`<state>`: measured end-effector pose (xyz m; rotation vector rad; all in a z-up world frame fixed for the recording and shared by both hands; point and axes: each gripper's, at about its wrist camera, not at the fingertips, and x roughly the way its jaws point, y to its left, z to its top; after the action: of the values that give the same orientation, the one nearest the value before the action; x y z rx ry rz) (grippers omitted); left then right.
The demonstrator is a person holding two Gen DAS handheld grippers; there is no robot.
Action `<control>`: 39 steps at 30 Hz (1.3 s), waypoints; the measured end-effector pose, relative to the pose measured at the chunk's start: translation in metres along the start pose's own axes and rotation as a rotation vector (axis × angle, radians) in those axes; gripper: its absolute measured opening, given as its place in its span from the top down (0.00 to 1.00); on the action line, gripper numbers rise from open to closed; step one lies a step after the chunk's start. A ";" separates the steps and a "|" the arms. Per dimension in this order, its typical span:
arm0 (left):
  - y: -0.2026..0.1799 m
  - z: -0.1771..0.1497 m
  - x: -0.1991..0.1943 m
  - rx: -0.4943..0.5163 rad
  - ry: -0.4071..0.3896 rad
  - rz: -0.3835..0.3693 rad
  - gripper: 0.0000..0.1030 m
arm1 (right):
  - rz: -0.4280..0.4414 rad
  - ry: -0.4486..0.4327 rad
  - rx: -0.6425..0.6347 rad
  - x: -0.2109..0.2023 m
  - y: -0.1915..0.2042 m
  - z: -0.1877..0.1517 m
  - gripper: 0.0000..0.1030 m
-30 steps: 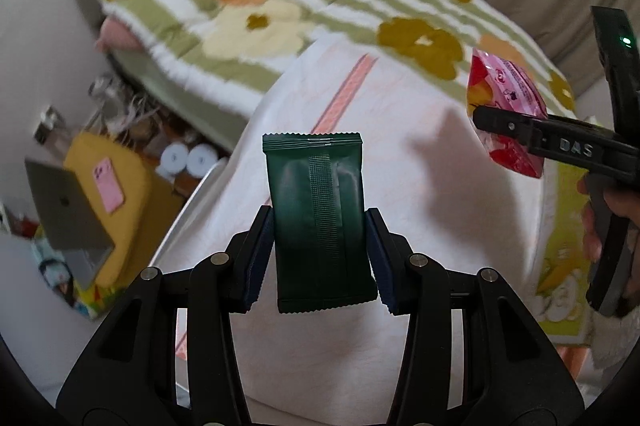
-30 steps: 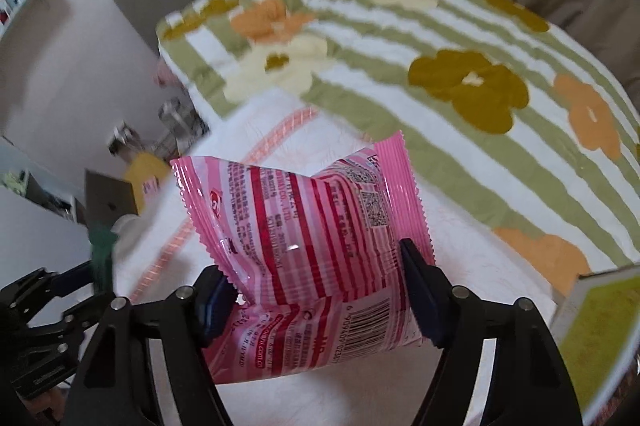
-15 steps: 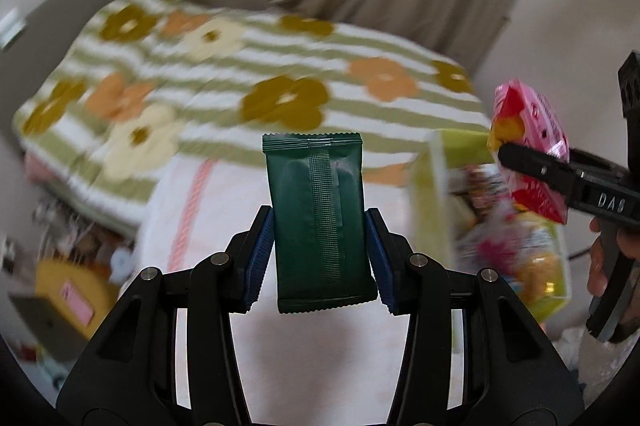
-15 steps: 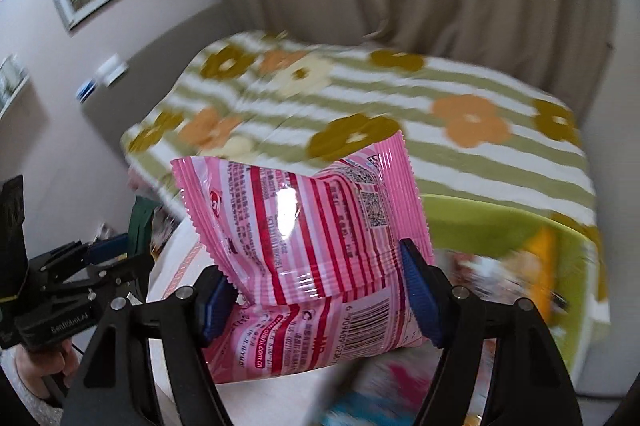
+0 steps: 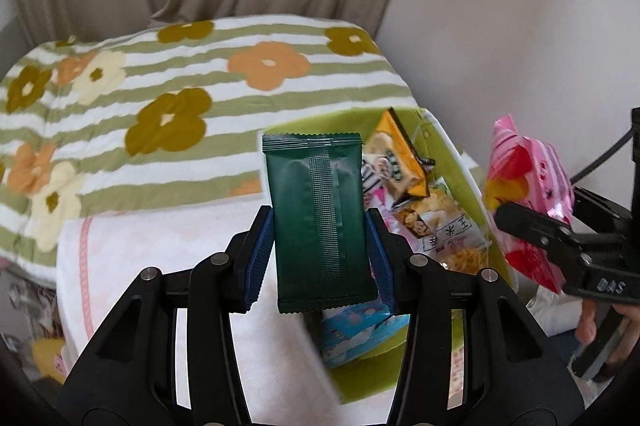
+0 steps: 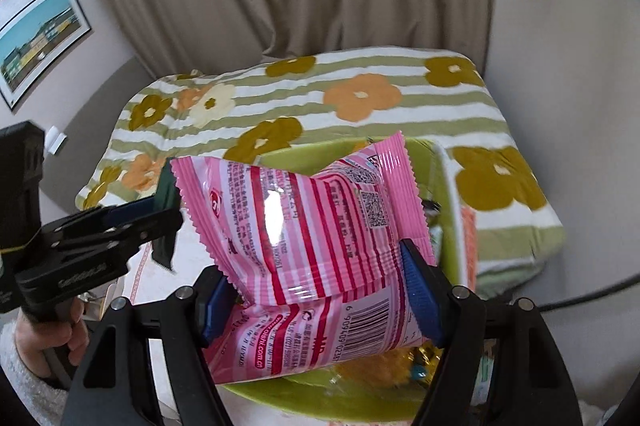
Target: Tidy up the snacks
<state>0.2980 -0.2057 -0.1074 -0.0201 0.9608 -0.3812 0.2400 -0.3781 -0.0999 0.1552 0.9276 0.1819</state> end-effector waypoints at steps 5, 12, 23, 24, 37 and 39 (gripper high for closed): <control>-0.025 0.002 0.025 0.057 0.046 0.074 0.23 | -0.007 0.011 0.030 -0.003 -0.019 -0.011 0.32; -0.026 -0.011 0.026 0.081 0.025 0.145 0.01 | 0.005 0.031 0.029 0.004 -0.027 -0.020 0.32; -0.001 -0.035 -0.014 0.057 -0.019 0.256 0.01 | 0.004 0.064 -0.051 0.023 -0.009 -0.008 0.28; -0.001 -0.037 -0.017 0.054 -0.021 0.259 0.01 | 0.006 0.064 -0.053 0.026 -0.007 -0.007 0.25; 0.016 -0.088 -0.085 0.029 -0.122 0.258 0.01 | -0.109 -0.160 -0.088 -0.037 0.033 -0.053 0.03; 0.015 -0.099 -0.105 0.039 -0.151 0.266 0.01 | -0.099 -0.208 -0.079 -0.062 0.045 -0.064 0.03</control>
<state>0.1696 -0.1425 -0.0843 0.1120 0.7947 -0.1505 0.1479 -0.3442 -0.0799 0.0537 0.7180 0.1080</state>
